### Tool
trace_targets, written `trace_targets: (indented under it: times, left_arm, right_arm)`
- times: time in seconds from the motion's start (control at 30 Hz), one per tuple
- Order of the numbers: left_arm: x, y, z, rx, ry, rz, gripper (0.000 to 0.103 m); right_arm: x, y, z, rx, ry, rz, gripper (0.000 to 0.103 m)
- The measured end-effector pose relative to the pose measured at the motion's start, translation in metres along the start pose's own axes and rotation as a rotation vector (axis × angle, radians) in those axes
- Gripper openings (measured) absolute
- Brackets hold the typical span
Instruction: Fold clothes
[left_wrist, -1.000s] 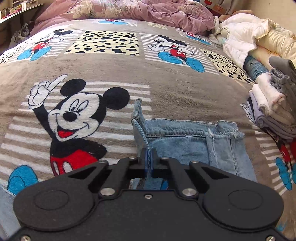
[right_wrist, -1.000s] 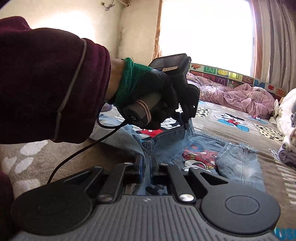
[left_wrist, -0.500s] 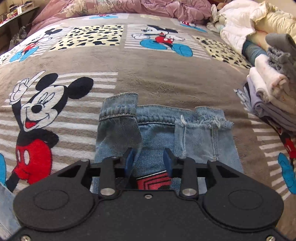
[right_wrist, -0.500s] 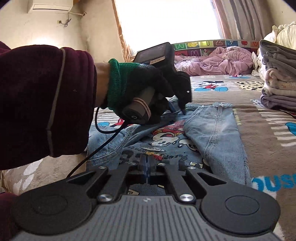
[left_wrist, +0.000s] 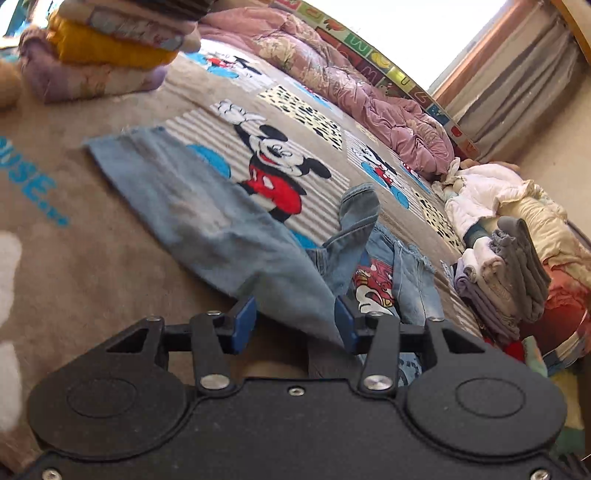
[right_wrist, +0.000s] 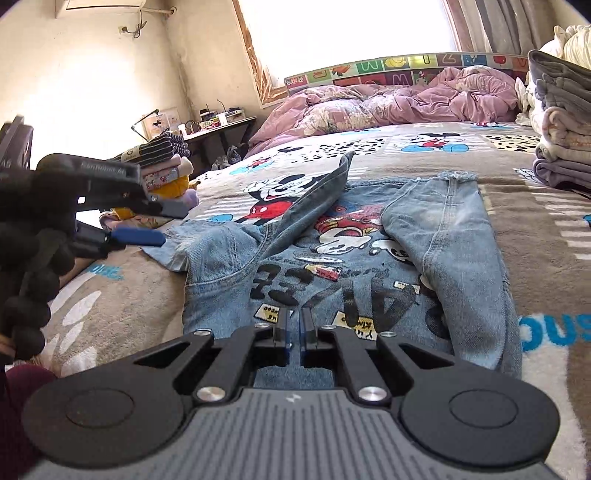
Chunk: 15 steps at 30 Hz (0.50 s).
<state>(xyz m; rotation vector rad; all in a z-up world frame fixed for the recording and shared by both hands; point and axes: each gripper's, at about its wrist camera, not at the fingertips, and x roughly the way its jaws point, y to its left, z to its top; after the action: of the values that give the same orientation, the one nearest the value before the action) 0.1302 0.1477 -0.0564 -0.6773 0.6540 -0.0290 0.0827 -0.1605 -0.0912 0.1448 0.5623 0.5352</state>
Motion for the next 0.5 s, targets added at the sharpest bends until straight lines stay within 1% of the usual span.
trace_targets:
  times: [0.03,0.07,0.13,0.2,0.23,0.27,0.33,0.37,0.4,0.43,0.47,0.5]
  left_arm:
    - [0.0,0.008,-0.006,-0.054,0.012,-0.029,0.046]
    - [0.0,0.011,-0.009,-0.083,0.017,-0.064,0.049]
    - [0.003,0.006,-0.015,-0.112,0.03,-0.109,0.051]
    - [0.005,-0.008,-0.017,-0.072,0.032,-0.123,0.055]
    - [0.007,-0.016,-0.017,-0.041,0.023,-0.112,0.056]
    - [0.009,-0.024,-0.017,-0.006,0.014,-0.096,0.057]
    - [0.018,-0.039,-0.021,0.106,-0.001,-0.015,0.055]
    - [0.024,-0.045,-0.024,0.164,-0.006,0.028,0.033]
    - [0.03,-0.051,-0.027,0.221,-0.011,0.071,0.022]
    - [0.035,-0.057,-0.03,0.279,-0.016,0.114,0.008]
    - [0.039,-0.063,-0.033,0.332,-0.024,0.145,0.007]
    - [0.031,-0.065,-0.037,0.364,-0.052,0.112,0.005]
  right_arm:
    - [-0.002,0.001,-0.003,-0.002,0.009,-0.002,0.009]
    - [-0.006,0.003,-0.005,-0.005,0.019,-0.002,0.009]
    - [-0.014,0.007,-0.009,-0.02,0.029,0.005,0.009]
    - [-0.024,0.011,-0.012,-0.041,0.034,0.011,0.013]
    - [-0.029,0.012,-0.013,-0.049,0.032,0.014,0.016]
    - [-0.033,0.012,-0.014,-0.054,0.028,0.016,0.017]
    - [-0.037,0.01,-0.015,-0.056,0.023,0.014,0.018]
    - [-0.039,0.008,-0.015,-0.057,0.02,0.013,0.018]
    - [-0.039,0.006,-0.016,-0.054,0.015,0.014,0.018]
    - [-0.038,0.003,-0.017,-0.047,0.006,0.018,0.018]
    - [-0.037,0.0,-0.018,-0.04,-0.001,0.024,0.018]
    - [-0.035,-0.004,-0.019,-0.032,-0.001,0.034,0.018]
